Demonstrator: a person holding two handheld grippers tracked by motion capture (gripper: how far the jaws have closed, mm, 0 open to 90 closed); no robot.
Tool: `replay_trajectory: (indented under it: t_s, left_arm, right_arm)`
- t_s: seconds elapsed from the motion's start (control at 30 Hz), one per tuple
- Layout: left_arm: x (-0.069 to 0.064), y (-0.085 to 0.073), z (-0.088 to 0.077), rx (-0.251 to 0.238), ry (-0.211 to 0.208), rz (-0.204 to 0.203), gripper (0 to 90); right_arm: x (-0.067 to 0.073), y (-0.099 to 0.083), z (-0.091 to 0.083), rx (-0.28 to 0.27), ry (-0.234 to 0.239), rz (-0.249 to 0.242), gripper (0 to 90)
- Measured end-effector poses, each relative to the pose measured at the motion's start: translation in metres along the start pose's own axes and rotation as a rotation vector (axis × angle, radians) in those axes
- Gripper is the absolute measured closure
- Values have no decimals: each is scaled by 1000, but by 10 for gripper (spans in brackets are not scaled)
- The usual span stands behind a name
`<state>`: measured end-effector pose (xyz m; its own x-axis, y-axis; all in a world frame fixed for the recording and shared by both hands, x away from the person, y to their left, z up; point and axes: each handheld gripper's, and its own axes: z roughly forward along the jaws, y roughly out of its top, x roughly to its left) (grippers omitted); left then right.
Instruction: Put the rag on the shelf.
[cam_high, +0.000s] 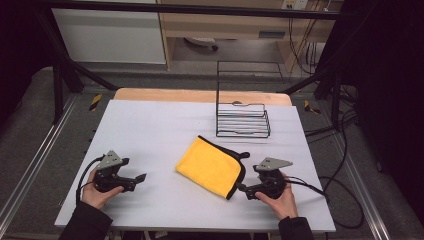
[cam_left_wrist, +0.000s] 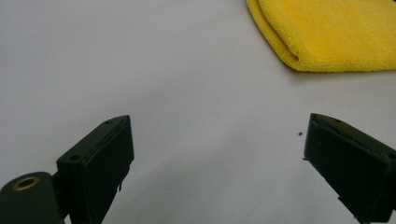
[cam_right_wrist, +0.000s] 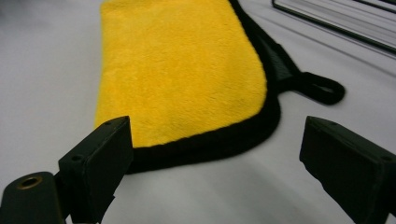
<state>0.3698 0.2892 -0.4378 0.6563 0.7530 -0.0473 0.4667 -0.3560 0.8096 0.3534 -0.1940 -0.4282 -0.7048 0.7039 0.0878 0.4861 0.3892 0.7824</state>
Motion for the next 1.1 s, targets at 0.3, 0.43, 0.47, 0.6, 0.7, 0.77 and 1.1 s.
replay_trajectory:
  t_s: [0.3, 0.43, 0.47, 0.6, 0.7, 0.77, 1.1]
  left_arm:
    - [0, 0, 0, 3, 10, -3, 84]
    - [-1, 0, 0, 4, 12, -3, 85]
    - [-1, 0, 0, 6, 13, -1, 86]
    - [-1, 0, 0, 6, 13, 0, 89]
    - [-1, 0, 0, 7, 13, 1, 90]
    - [-1, 0, 0, 8, 12, 3, 92]
    - [-2, 0, 0, 10, 13, 4, 99]
  right_arm:
    - [28, 6, 21, 26, 36, -31, 222]
    - [37, 7, 29, 40, 50, -53, 333]
    - [39, 7, 30, 43, 57, -55, 365]
    - [47, 7, 35, 63, 70, -89, 450]
    - [51, 6, 39, 73, 73, -102, 479]
    - [52, 5, 40, 73, 67, -114, 500]
    - [61, 1, 43, 83, 15, -178, 583]
